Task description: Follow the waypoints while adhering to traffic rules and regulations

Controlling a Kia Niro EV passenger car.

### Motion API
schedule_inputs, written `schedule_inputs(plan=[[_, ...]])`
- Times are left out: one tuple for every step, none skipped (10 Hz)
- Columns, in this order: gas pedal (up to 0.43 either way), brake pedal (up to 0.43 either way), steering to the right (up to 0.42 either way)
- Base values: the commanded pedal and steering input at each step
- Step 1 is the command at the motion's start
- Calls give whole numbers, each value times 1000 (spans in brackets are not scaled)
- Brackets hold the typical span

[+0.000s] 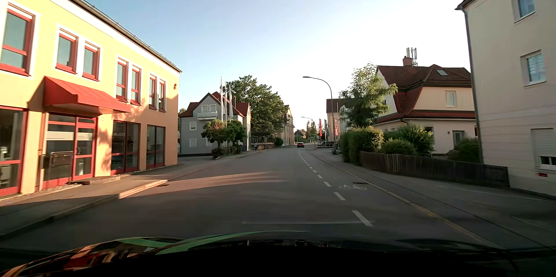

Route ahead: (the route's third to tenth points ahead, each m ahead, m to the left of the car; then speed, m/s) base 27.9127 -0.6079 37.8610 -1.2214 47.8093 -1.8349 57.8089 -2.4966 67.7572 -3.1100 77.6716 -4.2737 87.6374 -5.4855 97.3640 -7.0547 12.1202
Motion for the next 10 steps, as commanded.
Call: schedule_inputs(plan=[[98, 0, 8], [98, 0, 7], [98, 0, 8], [98, 0, 8], [98, 0, 8], [98, 0, 7], [98, 0, 7], [98, 0, 7], [98, 0, 7], [98, 0, 6]])
